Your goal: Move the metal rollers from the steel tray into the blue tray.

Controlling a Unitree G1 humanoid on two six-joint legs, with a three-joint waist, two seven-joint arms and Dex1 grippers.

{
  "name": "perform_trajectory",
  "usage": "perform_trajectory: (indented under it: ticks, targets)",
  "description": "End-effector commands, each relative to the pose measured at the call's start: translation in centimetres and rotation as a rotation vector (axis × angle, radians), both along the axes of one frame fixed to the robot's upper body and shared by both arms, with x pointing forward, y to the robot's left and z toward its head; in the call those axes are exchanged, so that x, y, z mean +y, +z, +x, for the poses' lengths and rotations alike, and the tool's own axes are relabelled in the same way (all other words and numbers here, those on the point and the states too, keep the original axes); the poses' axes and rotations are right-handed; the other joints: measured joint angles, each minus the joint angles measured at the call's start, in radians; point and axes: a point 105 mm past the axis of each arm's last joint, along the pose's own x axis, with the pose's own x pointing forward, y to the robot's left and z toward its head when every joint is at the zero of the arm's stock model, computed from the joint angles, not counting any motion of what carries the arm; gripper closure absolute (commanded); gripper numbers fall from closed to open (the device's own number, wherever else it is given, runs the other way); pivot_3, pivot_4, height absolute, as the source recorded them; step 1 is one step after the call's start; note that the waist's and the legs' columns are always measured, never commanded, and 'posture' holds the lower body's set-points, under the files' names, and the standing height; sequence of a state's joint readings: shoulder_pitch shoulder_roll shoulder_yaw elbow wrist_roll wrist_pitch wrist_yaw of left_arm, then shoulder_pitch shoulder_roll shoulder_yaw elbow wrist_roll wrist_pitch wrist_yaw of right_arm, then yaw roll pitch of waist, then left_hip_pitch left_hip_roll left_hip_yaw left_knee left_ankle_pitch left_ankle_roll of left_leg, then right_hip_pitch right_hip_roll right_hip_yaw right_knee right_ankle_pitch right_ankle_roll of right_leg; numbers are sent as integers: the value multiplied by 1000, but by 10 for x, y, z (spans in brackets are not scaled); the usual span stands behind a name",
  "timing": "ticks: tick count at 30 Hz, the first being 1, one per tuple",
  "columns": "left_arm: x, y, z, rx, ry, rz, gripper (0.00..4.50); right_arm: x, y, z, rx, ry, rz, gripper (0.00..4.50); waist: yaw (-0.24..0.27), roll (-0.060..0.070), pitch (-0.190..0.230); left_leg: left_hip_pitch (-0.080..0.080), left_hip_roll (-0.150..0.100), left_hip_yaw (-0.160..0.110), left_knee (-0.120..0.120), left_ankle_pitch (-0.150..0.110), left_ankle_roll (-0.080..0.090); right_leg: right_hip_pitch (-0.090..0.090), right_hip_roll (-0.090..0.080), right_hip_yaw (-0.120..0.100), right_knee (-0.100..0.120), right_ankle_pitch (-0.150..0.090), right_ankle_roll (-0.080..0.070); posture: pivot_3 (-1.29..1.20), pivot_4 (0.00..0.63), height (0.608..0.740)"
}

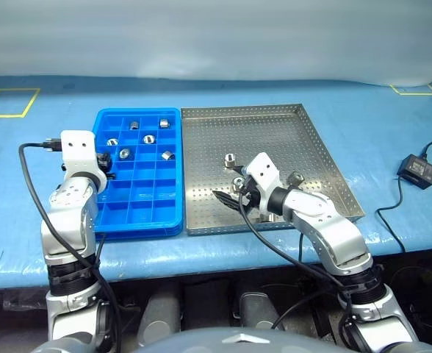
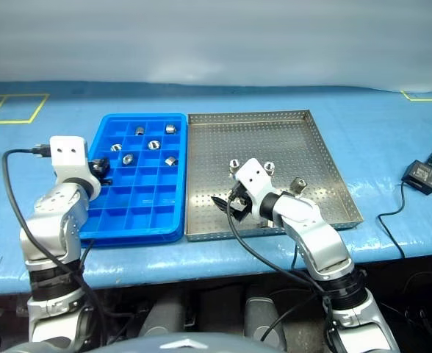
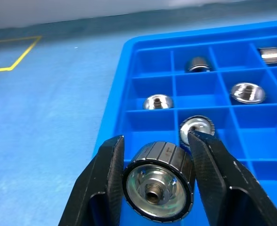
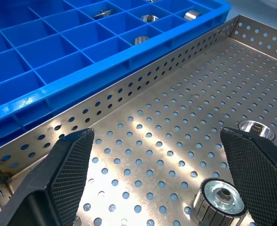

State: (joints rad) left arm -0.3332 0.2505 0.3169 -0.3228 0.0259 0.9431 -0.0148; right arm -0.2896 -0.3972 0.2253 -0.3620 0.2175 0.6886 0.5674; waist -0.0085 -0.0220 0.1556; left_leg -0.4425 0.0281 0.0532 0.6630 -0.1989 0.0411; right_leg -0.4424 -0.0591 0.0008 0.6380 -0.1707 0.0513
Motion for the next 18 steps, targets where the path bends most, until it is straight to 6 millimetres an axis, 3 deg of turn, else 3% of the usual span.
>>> perform_trajectory:
  ticks: [1, 6, 13, 16, 18]
  targets:
    - [4, 8, 0, -47, 38, 14, 2671, -1, 10, 1, -35, 0, 2, 0, -1, -1, 0, 0, 0, 0, 0, 0, 0, 0, 0, 0, 0, 0, 0, 5, 150, 740]
    - [-6, -7, 4, 1, -20, -4, 2671, -1, 13, 1, -46, -4, 1, 0, -2, -1, 0, -1, 0, 0, -1, 0, 0, 0, 0, 0, -1, 0, 0, 0, 150, 740]
    - [-2, -6, 6, -7, 8, 2, 384, -3, 14, 1, -53, -19, -1, 0, -3, -1, 0, -1, 0, 0, -1, 0, 0, -1, 0, -1, -1, 0, 0, -11, 150, 740]
    - [-10, 9, 12, -103, -30, -33, 384, -5, 13, 2, -56, -31, -6, 0, -3, -1, 0, -1, 0, 0, -1, 0, 0, -1, 0, -1, -2, 0, 0, -19, 150, 740]
    - [-39, 27, 20, -201, -174, -106, 384, -7, 14, 2, -63, -42, -9, 0, 0, -2, 0, -2, 1, 0, -1, 0, 0, -1, 0, -1, -2, 0, 0, -33, 150, 740]
